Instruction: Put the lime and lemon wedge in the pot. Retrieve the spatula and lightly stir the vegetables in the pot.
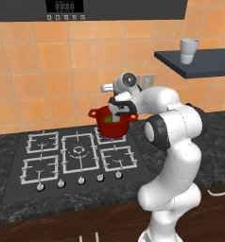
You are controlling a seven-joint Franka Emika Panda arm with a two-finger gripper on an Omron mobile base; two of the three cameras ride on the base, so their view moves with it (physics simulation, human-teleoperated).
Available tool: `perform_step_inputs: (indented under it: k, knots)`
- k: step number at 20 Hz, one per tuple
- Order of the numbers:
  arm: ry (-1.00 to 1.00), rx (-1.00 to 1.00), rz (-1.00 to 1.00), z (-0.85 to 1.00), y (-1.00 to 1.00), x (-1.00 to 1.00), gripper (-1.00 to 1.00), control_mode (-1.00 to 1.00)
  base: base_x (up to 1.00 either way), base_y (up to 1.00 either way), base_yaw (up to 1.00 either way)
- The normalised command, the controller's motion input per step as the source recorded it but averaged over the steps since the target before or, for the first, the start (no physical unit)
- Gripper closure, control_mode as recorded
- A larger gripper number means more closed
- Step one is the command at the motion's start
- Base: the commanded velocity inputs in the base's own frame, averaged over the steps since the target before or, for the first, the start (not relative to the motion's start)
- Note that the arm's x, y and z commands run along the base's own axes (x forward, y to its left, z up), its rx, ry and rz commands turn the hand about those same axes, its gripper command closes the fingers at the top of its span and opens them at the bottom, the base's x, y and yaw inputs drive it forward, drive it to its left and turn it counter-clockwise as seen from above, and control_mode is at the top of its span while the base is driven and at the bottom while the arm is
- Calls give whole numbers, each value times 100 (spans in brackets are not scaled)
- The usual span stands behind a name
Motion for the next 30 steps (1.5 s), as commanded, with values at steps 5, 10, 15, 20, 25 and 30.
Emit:
perform_step_inputs:
  k: [5, 10, 15, 20, 25, 30]
  knots:
    - [7, 0, 0, -53, 0, 36, 100, -100, 0, 0, 0]
    - [1, 0, 0, -50, 0, 38, 100, -100, 0, 0, 0]
    - [-10, 5, 1, 20, 3, 11, 100, -100, 0, 0, 0]
    - [-4, 10, 0, 38, 0, 0, 100, -100, 0, 0, 0]
    - [4, 10, 0, -13, 0, -23, 100, -100, 0, 0, 0]
    - [2, 3, 0, -36, -1, -38, 100, -100, 0, 0, 0]
